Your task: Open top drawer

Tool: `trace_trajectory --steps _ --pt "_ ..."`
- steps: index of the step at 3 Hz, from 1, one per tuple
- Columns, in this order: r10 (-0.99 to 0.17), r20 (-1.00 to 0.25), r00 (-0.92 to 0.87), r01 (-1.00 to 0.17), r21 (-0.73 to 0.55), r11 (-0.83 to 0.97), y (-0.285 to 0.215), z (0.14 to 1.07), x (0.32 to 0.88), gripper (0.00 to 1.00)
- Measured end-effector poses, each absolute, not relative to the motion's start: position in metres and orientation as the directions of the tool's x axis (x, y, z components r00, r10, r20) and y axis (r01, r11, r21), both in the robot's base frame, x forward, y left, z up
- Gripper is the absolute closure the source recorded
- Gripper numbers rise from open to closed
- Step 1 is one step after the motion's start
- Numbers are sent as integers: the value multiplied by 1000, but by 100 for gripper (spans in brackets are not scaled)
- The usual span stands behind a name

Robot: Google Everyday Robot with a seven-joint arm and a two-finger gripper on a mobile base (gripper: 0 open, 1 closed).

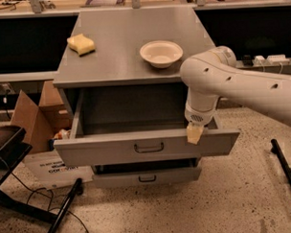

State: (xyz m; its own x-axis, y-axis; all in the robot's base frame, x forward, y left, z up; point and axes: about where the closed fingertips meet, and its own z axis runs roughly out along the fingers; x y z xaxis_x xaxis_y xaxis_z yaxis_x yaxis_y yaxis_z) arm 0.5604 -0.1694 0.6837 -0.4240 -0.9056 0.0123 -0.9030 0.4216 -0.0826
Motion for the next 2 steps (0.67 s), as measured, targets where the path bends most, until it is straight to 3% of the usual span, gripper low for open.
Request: trace_trajectory --steps 1,2 --pt "-906 12 -424 -903 -82 422 -169 684 560 14" --pt "-906 12 -424 -903 -82 422 -169 684 560 0"
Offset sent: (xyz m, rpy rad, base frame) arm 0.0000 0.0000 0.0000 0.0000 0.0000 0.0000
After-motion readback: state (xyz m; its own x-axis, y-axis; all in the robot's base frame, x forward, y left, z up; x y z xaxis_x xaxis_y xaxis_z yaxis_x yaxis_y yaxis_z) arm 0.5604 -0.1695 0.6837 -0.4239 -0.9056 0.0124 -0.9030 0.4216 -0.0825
